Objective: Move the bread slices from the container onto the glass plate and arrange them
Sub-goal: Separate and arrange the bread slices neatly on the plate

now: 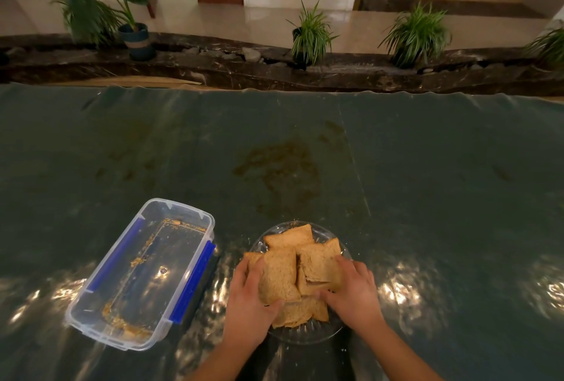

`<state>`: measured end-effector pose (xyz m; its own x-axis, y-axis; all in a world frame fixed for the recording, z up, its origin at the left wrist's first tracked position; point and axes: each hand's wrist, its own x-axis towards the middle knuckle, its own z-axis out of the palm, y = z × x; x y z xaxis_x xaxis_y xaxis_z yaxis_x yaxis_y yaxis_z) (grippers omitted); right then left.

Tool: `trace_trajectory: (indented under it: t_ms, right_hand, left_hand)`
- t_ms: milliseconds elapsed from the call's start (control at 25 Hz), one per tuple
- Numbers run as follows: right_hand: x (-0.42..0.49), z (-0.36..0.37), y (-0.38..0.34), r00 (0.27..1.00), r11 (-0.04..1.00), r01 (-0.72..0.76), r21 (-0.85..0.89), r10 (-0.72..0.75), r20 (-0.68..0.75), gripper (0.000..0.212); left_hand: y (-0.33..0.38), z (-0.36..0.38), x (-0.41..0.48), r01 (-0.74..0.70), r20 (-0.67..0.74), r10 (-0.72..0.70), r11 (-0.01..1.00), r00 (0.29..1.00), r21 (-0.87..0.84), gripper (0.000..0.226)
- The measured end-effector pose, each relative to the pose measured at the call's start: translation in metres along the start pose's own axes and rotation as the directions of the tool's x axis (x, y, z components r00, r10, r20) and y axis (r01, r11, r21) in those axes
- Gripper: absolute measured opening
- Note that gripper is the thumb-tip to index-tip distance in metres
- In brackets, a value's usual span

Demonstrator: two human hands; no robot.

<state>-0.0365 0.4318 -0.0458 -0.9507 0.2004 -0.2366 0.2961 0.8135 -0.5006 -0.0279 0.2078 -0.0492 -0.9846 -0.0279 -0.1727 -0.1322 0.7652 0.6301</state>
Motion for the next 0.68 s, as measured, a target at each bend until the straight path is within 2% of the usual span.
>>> trace_trajectory:
  t_ms: [160, 280, 360, 440, 560, 680]
  right_hand:
    - [0.004, -0.007, 0.005, 0.998, 0.995, -0.058, 0.079, 0.055, 0.037, 0.075]
    - [0.011, -0.012, 0.000, 0.999, 1.000, -0.021, -0.004, 0.021, -0.032, 0.060]
    - [0.018, -0.016, -0.008, 0.992, 0.996, 0.074, -0.042, -0.078, -0.100, 0.048]
    - [0.024, -0.020, -0.019, 0.981, 0.989, 0.146, -0.025, -0.148, -0.122, 0.036]
    - [0.016, -0.020, -0.026, 0.983, 0.989, 0.113, 0.091, -0.098, -0.155, 0.024]
    - [-0.011, -0.007, -0.015, 0.979, 0.988, 0.107, 0.110, -0.085, -0.184, 0.023]
  left_hand:
    - [0.006, -0.005, 0.002, 0.129, 0.002, -0.131, 0.980, 0.991, -0.151, 0.091]
    - [0.010, -0.009, 0.008, 0.171, 0.006, -0.173, 0.964, 0.985, -0.205, 0.080]
    - [0.014, -0.013, 0.015, 0.111, -0.052, -0.119, 0.984, 0.991, -0.141, 0.070]
    - [0.024, -0.016, 0.030, -0.011, -0.105, 0.007, 0.999, 0.994, -0.040, 0.054]
    - [0.044, -0.023, 0.059, -0.061, 0.007, 0.061, 0.998, 0.998, 0.030, 0.026]
    - [0.052, -0.024, 0.079, -0.022, 0.106, 0.013, 0.997, 0.994, 0.078, 0.023]
